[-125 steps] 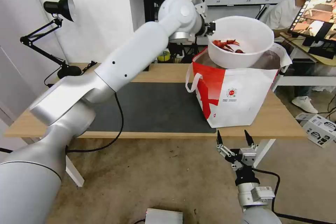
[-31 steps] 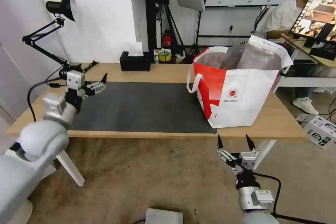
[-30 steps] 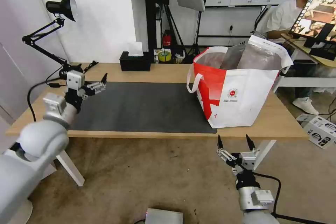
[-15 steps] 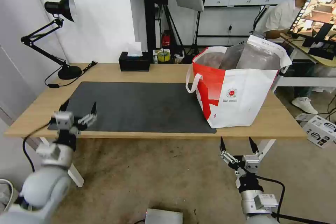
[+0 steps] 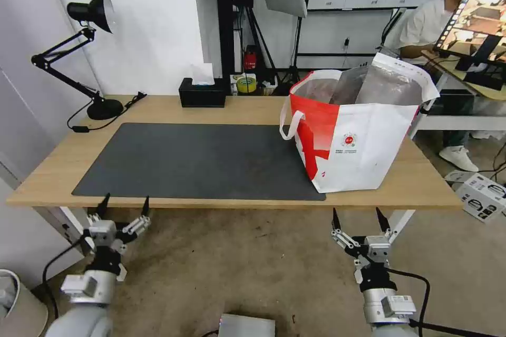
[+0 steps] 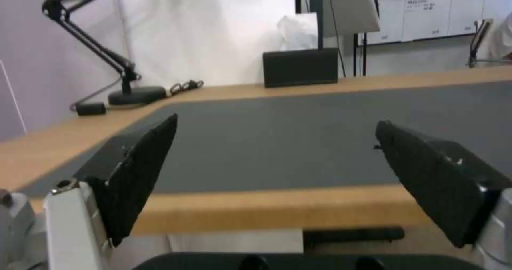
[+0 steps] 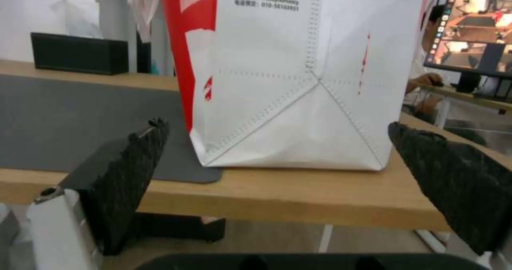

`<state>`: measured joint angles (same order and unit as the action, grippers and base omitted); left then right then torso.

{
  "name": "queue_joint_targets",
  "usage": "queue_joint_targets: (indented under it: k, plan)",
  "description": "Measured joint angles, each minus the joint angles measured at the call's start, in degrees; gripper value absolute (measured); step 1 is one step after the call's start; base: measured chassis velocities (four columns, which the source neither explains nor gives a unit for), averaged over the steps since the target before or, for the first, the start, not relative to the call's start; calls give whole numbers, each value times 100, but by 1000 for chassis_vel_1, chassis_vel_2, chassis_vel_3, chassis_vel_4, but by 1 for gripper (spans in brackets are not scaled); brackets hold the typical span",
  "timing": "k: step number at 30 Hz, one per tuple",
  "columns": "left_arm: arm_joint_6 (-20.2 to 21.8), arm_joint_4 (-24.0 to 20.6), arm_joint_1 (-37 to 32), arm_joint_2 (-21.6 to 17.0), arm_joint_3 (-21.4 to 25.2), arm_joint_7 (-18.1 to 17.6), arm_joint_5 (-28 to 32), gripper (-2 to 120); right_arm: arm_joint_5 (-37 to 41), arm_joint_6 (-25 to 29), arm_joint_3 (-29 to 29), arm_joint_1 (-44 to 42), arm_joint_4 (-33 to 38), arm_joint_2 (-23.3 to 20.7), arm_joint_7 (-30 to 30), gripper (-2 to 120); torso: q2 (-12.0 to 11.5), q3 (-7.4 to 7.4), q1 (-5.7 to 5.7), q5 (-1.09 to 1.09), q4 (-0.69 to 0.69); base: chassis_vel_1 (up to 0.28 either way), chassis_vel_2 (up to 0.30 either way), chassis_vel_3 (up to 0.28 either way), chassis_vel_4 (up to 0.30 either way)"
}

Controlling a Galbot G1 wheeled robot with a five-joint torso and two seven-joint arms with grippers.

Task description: Pick up the trash from the table and place it into the takeout bag.

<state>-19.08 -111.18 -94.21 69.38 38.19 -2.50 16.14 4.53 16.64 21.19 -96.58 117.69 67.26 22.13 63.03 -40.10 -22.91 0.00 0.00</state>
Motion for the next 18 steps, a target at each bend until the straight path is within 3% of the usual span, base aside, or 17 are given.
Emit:
queue_joint_targets:
  k: [18]
  plan:
    - [-291, 257, -86, 200, -118, -3, -233, 100, -91, -5, -156, 27, -202, 108, 24, 100, 0, 0, 0, 0, 0, 0, 0, 0, 0]
